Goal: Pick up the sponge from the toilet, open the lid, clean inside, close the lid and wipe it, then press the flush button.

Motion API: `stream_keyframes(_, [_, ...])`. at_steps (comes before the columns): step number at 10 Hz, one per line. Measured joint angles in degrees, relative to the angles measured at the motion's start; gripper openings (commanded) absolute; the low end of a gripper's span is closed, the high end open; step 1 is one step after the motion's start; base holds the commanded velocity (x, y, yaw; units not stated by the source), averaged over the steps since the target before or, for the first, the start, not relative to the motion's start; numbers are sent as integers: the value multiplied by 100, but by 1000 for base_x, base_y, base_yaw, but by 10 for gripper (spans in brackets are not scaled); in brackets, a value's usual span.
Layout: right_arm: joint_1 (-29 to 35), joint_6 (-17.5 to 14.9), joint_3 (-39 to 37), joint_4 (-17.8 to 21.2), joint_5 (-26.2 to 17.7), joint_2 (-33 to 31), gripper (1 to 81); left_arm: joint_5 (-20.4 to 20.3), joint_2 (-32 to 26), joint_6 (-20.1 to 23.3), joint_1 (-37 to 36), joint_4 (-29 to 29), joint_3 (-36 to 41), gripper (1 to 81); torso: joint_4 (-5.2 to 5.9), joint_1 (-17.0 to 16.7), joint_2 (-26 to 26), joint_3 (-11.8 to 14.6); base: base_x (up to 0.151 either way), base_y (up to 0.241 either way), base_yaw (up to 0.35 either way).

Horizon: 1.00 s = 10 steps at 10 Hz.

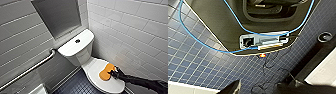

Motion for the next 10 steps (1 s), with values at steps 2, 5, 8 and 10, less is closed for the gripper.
stream_keyframes(2, [-83, 77, 579, 0, 145, -623, 10, 4, 24, 0, -1, 1, 0, 811, 0, 0, 0, 0, 0, 0, 0])
stream_keyframes(5, [-497, 121, 1370, 2, 449, -1549, 10, -7, 72, 0, -1, 4, 0, 811, 0, 0, 0, 0, 0, 0, 0])
stream_keyframes(8, [-1108, 140, 1779, 35, 1139, -1855, 10, -10, 7, 1, 0, 4, 6, 811, 0, 0, -2, 0, 0, 0, 0])
stream_keyframes(10, [-1646, 145, 2075, 38, 1623, -2109, 10, 0, -11, 0, -1, 4, 11, 811, 0, 0, -5, 0, 0, 0, 0])
